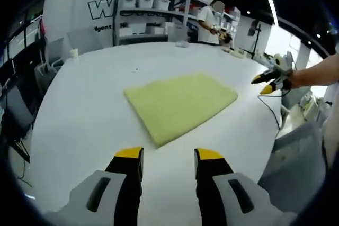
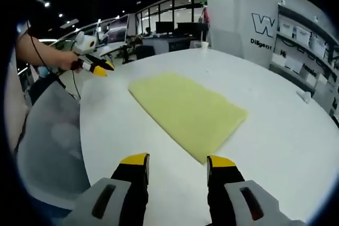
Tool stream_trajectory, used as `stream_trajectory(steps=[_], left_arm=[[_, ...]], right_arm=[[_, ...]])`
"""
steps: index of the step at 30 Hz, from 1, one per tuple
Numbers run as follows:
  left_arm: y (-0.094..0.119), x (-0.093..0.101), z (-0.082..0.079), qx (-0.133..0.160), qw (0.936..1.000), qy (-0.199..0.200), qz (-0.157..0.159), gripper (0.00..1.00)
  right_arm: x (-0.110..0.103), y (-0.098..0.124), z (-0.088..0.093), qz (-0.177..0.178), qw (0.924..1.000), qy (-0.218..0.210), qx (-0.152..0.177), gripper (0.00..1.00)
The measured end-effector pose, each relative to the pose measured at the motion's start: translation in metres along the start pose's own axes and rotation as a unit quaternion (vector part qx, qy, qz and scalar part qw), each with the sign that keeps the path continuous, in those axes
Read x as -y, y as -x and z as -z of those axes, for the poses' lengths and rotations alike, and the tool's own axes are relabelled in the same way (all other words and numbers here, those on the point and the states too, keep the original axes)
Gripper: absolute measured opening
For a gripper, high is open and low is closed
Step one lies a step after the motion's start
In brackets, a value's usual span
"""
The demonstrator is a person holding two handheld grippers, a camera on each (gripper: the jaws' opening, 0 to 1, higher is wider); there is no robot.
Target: Fold the garment on the visible template until the final outline fits inside the template.
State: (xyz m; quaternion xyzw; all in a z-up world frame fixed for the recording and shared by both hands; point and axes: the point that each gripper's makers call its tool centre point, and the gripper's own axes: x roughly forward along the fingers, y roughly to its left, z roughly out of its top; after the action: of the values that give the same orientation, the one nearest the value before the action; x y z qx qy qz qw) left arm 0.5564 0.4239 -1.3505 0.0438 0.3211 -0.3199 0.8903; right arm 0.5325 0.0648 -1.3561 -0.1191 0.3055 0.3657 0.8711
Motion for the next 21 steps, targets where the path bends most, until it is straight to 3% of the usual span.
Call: stream_trajectory(steps=[14,21], left_arm=[[0.019,0.009,-0.004,0.027,0.9994,0.002,-0.023,0.6],[0.03,0.011,-0.007,0.047,0.9983,0.013,-0.031,0.72]], right_arm=[[-0.018,0.017,-0.009,0.021,0.999,-0.024,0.032,0.52],[-0.023,0.024,-0.007,0.037,0.9971,-0.056,0.036,0.57]])
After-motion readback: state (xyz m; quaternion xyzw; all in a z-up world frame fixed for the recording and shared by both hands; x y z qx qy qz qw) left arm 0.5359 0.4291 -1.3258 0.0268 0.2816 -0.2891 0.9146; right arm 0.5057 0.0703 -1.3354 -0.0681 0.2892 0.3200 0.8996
